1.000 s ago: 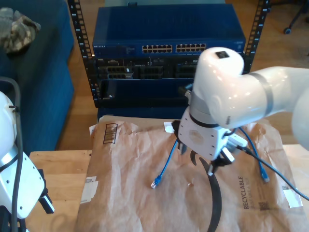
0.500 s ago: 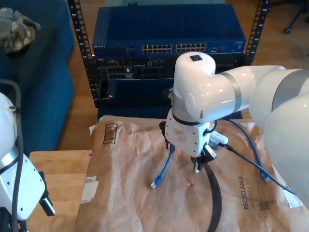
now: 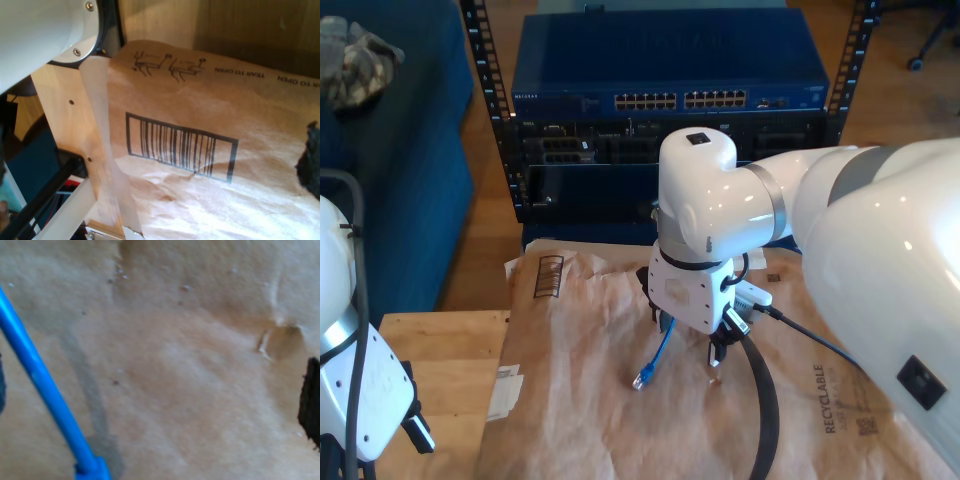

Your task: Grab the cable and plug it in

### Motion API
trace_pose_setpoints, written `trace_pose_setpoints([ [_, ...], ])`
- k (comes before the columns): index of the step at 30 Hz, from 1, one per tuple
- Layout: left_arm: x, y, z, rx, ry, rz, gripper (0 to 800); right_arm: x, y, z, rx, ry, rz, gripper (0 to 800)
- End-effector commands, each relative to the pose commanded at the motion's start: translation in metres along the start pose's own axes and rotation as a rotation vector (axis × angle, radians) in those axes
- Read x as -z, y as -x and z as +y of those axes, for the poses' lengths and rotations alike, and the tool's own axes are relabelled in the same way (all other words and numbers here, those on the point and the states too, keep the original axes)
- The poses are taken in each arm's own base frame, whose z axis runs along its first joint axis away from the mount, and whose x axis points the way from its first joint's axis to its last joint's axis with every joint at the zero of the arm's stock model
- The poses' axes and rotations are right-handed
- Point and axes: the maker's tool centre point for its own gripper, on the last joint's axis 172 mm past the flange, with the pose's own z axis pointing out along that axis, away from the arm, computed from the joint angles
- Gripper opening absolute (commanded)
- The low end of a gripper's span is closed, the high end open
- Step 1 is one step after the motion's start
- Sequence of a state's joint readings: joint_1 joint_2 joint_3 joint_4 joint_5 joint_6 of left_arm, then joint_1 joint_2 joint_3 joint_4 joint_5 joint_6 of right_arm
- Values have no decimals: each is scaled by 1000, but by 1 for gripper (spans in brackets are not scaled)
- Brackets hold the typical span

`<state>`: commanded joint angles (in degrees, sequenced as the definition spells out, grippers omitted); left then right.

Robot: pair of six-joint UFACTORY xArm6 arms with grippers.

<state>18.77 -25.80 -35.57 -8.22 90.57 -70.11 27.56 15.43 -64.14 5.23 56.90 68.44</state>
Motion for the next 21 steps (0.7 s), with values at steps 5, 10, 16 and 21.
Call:
trace_pose_setpoints([
  [5,-6,0,-1,2,-9,-3,800,-1,-2,-17,7,-31,13,796],
  [10,-6,-1,-1,2,-7,-3,800,-2,3,-31,31,-35,20,683],
  [16,-6,-1,-1,1,-8,-3,800,-3,1,-33,33,-36,21,593],
  [21,-6,-1,-1,-1,-8,-3,800,-4,0,-34,34,-37,23,565],
])
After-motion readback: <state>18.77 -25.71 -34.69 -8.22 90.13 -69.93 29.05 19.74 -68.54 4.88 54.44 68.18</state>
